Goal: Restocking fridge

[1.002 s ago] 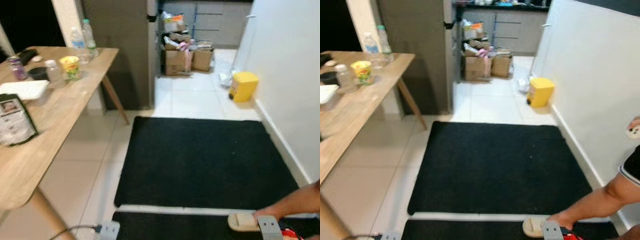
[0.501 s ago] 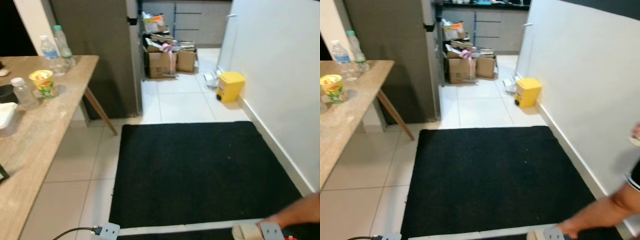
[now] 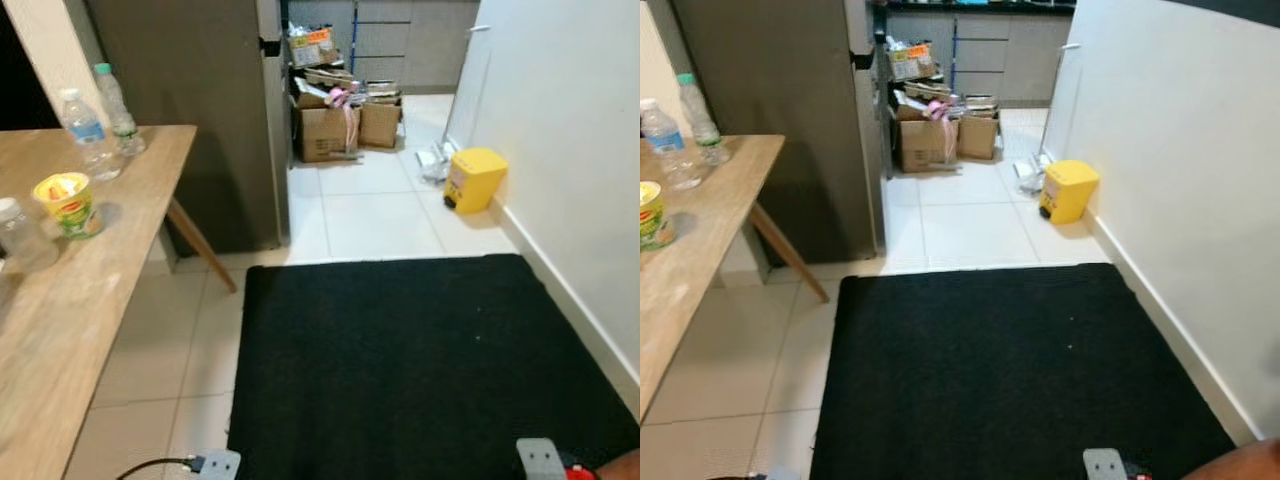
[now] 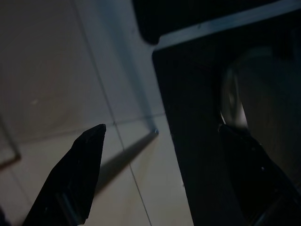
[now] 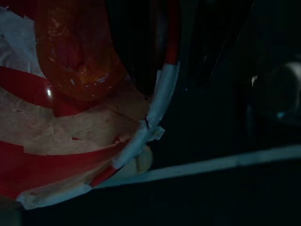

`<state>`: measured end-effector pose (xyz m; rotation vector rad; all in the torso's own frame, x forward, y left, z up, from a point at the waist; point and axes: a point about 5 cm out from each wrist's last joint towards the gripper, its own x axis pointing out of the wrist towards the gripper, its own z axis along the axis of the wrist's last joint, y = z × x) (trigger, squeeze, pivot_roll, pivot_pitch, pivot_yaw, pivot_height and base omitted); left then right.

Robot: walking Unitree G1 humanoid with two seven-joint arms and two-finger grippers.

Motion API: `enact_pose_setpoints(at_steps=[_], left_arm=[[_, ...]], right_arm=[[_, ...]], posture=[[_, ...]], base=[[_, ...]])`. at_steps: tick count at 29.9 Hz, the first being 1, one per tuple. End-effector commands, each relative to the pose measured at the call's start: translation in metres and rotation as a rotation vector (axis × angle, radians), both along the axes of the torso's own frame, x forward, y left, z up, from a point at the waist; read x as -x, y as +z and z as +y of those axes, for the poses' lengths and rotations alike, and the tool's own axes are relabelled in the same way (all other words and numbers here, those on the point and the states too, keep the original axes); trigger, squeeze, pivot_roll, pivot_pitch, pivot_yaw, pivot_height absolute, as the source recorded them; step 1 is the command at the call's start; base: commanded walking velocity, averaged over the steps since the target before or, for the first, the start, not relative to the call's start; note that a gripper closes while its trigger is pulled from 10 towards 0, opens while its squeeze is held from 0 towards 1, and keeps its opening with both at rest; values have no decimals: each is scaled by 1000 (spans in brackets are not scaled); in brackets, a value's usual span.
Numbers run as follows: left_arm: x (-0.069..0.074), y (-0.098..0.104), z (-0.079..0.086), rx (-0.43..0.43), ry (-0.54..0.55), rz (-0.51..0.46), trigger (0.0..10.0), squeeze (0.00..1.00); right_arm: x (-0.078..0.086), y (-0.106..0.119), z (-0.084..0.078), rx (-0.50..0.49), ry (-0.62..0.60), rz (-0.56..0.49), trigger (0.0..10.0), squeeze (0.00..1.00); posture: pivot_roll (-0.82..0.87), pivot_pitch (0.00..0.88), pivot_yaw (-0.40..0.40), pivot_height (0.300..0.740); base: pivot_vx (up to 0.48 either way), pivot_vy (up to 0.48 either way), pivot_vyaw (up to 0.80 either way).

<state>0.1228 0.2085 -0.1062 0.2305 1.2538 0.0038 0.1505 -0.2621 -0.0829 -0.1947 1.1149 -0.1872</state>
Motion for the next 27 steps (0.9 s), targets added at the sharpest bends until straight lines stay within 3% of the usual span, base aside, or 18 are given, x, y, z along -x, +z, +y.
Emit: enact_pose_setpoints(at_steps=[1, 10, 27], left_arm=[[-4, 1, -1, 0, -6, -8, 10000, 0], [-4, 1, -1, -1, -8, -7, 10000, 0], [-3, 1, 1, -6, -8, -4, 10000, 0]], right_arm=[[7, -3, 0, -6, -16, 19, 10000, 0], [7, -3, 0, -8, -20, 17, 10000, 0], [7, -4, 3, -12, -20, 10, 10000, 0]], posture=[[-54, 0, -27, 740], [-53, 0, -25, 740], [-50, 0, -22, 740]], base=[[379, 0, -800], [380, 0, -800], [379, 0, 0]])
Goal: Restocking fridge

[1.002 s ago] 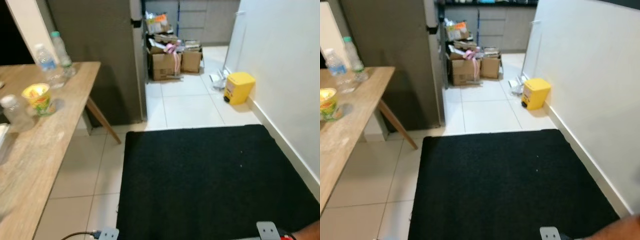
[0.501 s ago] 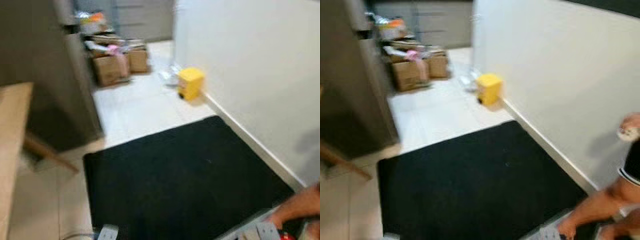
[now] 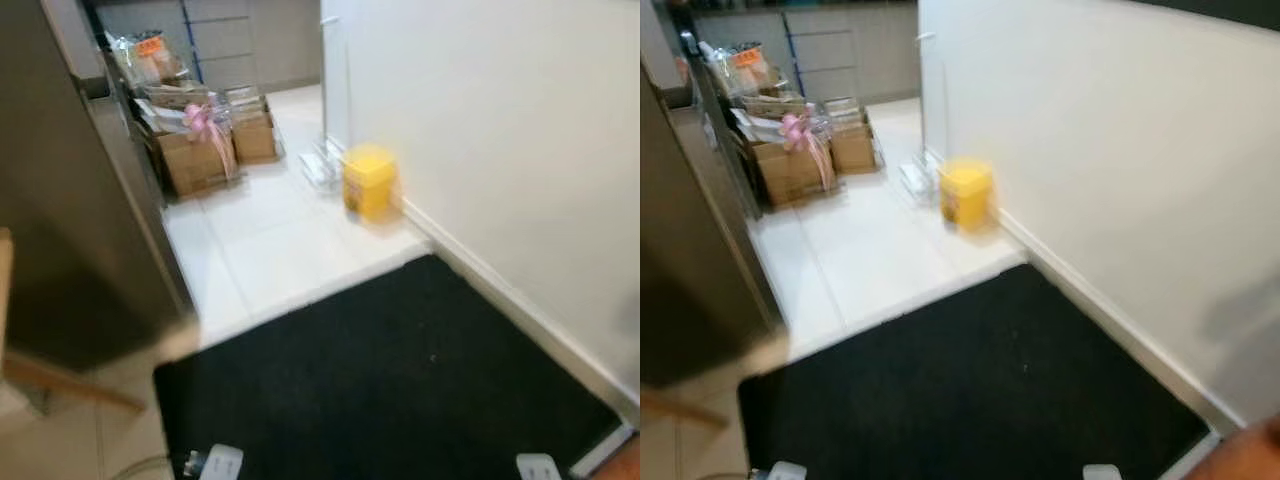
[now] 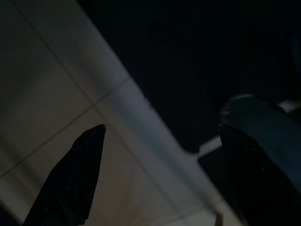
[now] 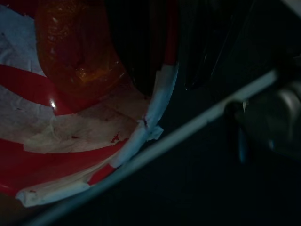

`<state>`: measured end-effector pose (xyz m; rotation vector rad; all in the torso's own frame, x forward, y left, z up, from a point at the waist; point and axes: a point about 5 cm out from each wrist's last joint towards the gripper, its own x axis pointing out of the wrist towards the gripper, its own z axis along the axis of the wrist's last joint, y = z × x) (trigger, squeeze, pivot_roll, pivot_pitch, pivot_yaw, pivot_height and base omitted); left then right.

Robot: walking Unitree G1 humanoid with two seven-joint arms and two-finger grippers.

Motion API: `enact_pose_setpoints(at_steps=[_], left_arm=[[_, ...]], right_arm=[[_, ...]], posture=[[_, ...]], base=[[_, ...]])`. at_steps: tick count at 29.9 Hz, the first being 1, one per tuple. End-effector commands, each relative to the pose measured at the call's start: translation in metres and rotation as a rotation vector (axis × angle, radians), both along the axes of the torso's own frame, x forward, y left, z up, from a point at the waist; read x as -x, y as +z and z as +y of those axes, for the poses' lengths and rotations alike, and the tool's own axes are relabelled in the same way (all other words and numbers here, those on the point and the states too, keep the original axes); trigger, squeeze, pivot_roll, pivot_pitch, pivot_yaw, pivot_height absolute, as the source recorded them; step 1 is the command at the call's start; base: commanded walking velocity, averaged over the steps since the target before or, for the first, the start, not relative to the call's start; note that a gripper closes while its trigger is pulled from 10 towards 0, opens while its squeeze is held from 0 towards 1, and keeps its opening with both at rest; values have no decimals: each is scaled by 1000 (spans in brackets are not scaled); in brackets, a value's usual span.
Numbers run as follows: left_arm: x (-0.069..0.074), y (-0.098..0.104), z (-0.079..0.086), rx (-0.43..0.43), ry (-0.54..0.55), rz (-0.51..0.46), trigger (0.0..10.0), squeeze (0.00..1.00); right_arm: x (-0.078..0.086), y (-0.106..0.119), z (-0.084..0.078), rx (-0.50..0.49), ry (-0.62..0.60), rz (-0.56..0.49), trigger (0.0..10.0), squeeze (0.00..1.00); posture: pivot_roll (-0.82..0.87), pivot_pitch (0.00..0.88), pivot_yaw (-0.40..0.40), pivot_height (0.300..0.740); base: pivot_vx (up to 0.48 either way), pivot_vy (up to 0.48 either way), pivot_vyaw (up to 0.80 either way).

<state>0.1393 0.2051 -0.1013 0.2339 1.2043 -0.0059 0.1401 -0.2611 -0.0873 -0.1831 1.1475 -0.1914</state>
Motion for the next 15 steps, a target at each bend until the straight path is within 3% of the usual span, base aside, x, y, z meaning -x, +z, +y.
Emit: enact_pose_setpoints(at_steps=[1, 15], left_arm=[[14, -4, 4, -11, 5, 45, 10000, 0], [13, -4, 4, -13, -2, 45, 10000, 0]], right_arm=[[-3, 1, 2, -3, -7, -20, 10000, 0], [-4, 1, 1, 3, 5, -20, 10000, 0]], posture=[[-50, 0, -21, 740], [-52, 0, -21, 740]], base=[[382, 0, 0], [378, 0, 0]])
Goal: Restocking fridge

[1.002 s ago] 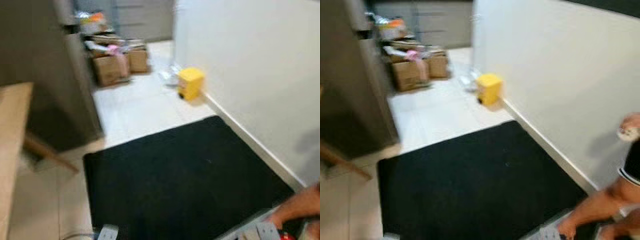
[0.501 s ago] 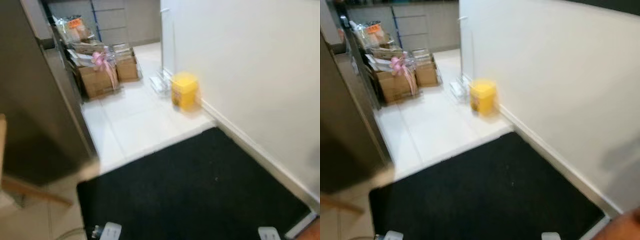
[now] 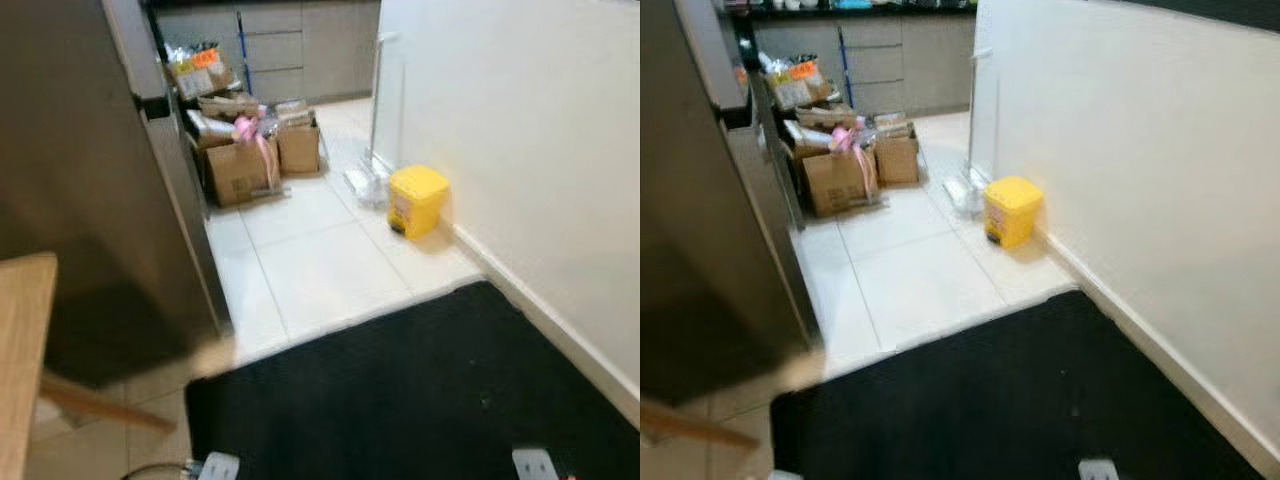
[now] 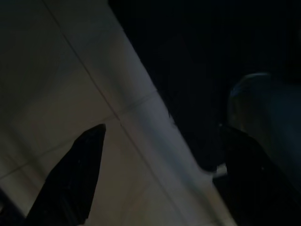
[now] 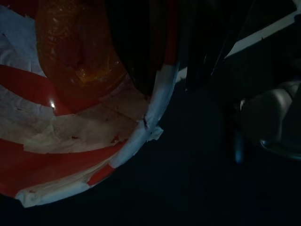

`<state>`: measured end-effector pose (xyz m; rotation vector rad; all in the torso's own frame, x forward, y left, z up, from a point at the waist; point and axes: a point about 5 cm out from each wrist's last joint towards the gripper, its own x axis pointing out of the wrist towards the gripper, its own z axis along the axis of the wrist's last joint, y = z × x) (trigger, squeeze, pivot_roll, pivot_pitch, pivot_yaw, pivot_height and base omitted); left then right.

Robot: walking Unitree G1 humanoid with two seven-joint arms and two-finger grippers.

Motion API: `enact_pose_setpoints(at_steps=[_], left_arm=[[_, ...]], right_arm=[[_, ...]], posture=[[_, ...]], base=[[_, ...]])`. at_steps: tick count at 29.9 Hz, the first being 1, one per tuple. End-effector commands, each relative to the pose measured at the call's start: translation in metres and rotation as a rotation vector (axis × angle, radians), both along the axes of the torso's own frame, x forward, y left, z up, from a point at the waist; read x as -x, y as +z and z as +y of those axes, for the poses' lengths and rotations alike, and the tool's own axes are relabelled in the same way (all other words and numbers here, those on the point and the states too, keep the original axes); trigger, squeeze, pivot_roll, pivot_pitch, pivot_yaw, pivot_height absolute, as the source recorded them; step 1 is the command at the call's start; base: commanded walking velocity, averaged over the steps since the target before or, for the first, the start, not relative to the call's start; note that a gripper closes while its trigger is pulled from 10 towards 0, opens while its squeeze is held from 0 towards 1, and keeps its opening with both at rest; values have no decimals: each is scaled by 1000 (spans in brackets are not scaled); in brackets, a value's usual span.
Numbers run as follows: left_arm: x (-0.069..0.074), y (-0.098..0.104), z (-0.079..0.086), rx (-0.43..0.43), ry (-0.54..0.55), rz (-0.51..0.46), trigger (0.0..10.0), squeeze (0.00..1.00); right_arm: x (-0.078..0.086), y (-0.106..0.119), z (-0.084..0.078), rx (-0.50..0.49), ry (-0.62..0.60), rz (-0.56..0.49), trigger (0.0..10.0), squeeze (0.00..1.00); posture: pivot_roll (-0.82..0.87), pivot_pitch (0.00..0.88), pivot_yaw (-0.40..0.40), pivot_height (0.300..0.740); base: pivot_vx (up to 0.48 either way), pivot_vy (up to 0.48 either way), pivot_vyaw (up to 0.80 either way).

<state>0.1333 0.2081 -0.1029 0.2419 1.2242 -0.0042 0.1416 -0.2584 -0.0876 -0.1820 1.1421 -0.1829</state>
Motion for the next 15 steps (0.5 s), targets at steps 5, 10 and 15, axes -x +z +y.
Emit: enact_pose_setpoints(at_steps=[5, 10, 15], left_arm=[[7, -2, 2, -5, -4, 25, 10000, 0], [7, -2, 2, -6, -6, 24, 10000, 0], [6, -2, 2, -7, -8, 23, 10000, 0]], right_arm=[[-4, 2, -2, 9, 4, -17, 10000, 0], [-4, 2, -2, 10, 6, -17, 10000, 0], [-4, 2, -1, 9, 7, -17, 10000, 0]], posture=[[-52, 0, -21, 740], [-52, 0, -20, 740], [-52, 0, -19, 740]], base=[[379, 0, 0], [379, 0, 0], [377, 0, 0]])
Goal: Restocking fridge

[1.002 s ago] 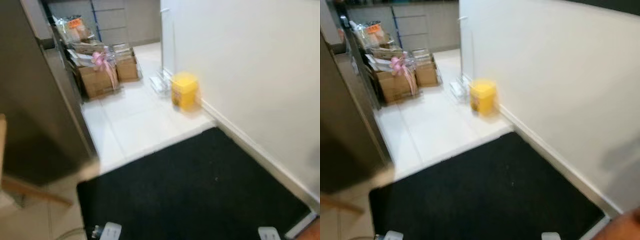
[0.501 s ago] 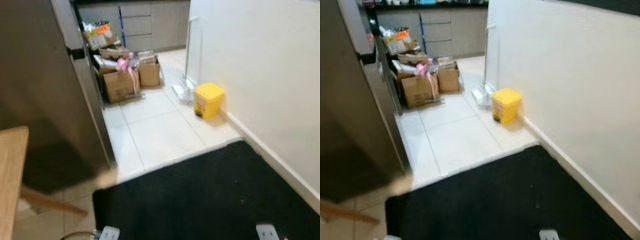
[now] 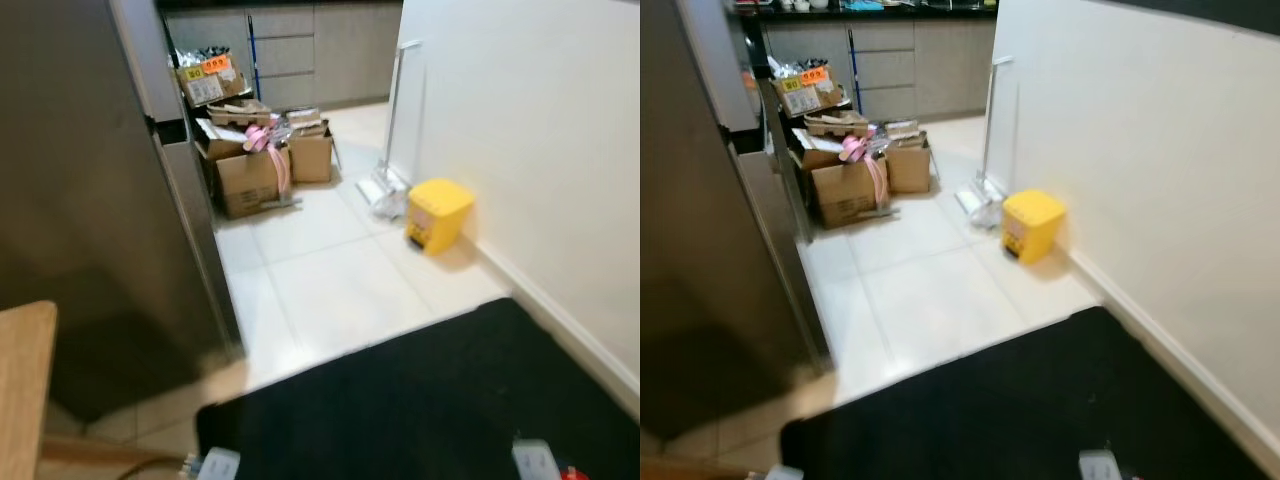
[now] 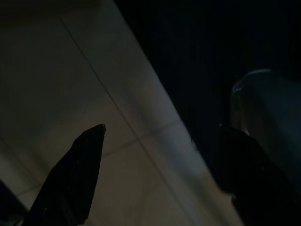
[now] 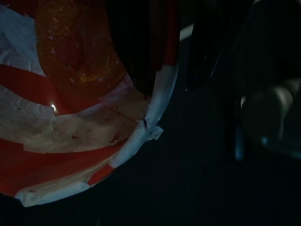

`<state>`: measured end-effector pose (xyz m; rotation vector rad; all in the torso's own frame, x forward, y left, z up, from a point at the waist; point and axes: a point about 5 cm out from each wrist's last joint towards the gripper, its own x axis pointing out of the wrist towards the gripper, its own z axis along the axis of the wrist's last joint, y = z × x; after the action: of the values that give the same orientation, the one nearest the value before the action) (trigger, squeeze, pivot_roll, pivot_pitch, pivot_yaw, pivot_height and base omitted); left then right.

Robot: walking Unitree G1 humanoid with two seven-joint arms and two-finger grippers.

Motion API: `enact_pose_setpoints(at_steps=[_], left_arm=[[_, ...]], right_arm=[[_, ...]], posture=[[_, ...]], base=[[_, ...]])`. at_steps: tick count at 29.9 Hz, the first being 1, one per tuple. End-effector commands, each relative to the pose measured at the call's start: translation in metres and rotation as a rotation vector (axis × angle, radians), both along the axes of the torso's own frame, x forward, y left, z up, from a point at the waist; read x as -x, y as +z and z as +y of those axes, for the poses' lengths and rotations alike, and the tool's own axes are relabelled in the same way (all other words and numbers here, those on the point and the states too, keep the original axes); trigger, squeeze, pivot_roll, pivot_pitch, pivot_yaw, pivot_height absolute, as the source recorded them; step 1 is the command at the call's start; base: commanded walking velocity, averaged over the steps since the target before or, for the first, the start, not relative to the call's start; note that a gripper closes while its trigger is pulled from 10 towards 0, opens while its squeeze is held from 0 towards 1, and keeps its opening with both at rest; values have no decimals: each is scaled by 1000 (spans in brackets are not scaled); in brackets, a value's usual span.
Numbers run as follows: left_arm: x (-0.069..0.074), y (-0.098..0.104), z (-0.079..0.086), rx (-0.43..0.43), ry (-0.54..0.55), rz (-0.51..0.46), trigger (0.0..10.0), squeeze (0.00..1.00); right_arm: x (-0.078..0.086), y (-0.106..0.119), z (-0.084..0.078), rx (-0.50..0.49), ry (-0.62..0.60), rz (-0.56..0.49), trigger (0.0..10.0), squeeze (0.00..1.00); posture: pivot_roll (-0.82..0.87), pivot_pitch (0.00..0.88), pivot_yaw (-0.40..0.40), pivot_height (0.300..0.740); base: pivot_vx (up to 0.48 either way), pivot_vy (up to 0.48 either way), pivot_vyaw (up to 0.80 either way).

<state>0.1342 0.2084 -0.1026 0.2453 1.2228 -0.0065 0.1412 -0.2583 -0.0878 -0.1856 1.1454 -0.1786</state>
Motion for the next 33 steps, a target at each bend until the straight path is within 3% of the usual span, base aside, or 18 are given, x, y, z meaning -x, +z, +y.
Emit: enact_pose_setpoints(at_steps=[1, 33], left_arm=[[7, -2, 2, -6, -4, 24, 10000, 0], [12, -4, -3, 7, 20, 32, 10000, 0]], right_arm=[[-5, 2, -1, 8, 2, -21, 10000, 0], [-3, 2, -2, 7, -2, -17, 10000, 0]], posture=[[-52, 0, -19, 740], [-60, 0, -22, 740]], base=[[379, 0, 0], [345, 0, 0]])
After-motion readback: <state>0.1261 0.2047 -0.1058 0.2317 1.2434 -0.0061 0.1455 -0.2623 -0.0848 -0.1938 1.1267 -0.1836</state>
